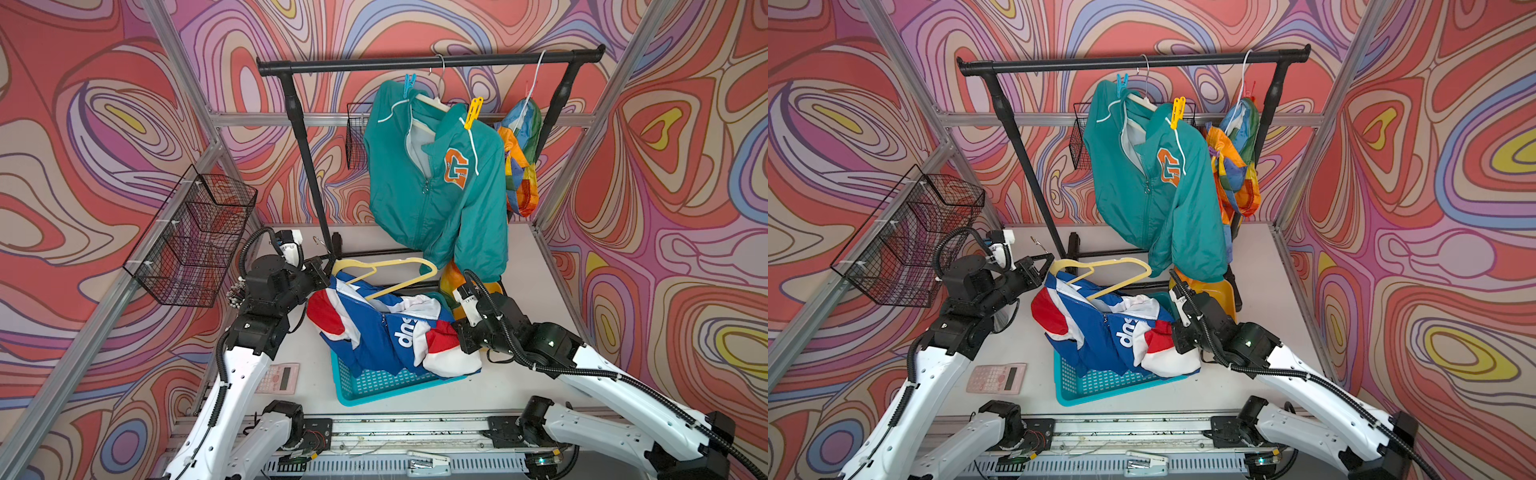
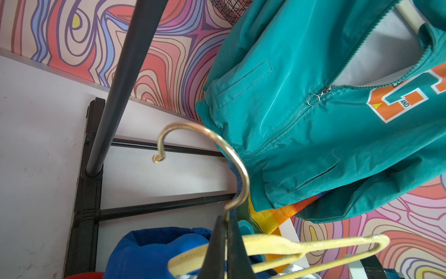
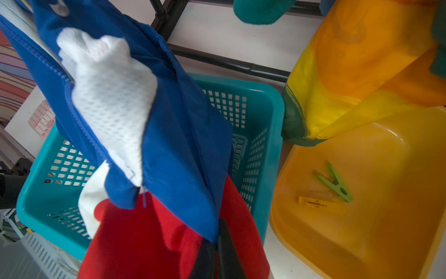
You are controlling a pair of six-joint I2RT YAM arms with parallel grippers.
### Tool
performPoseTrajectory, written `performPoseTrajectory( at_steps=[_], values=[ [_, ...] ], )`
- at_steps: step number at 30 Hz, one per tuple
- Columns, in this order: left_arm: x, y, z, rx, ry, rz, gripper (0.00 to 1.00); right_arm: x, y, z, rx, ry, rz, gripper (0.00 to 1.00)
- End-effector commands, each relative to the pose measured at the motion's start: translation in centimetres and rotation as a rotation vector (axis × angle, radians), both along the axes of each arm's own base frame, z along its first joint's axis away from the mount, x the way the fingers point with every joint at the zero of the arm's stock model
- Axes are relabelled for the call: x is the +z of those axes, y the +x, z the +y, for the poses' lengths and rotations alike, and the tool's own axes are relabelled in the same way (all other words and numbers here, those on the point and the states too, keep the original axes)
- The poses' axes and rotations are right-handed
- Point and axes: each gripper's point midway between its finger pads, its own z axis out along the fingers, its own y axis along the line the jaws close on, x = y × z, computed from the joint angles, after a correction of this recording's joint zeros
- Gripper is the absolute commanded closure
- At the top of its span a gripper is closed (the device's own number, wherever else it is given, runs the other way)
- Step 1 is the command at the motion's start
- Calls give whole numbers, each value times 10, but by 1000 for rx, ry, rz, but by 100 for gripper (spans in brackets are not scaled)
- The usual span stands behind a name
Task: Remove the clothespins securing jackets to the hanger
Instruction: Remove the jacket from the hanger.
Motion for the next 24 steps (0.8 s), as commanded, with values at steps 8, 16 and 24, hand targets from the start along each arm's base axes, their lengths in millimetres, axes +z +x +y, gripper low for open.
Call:
performPoseTrajectory(
  at_steps=[8, 16, 24],
  values=[
    [19, -6, -15, -65, -1, -106, 100, 94, 16, 14, 33, 107, -184, 56],
    [12, -9, -42, -133, 43, -105, 100, 134, 19, 30, 97, 151, -231, 46],
    [15, -15, -50, -169, 48, -127, 100, 130, 24, 42, 149, 108, -220, 59]
  ],
)
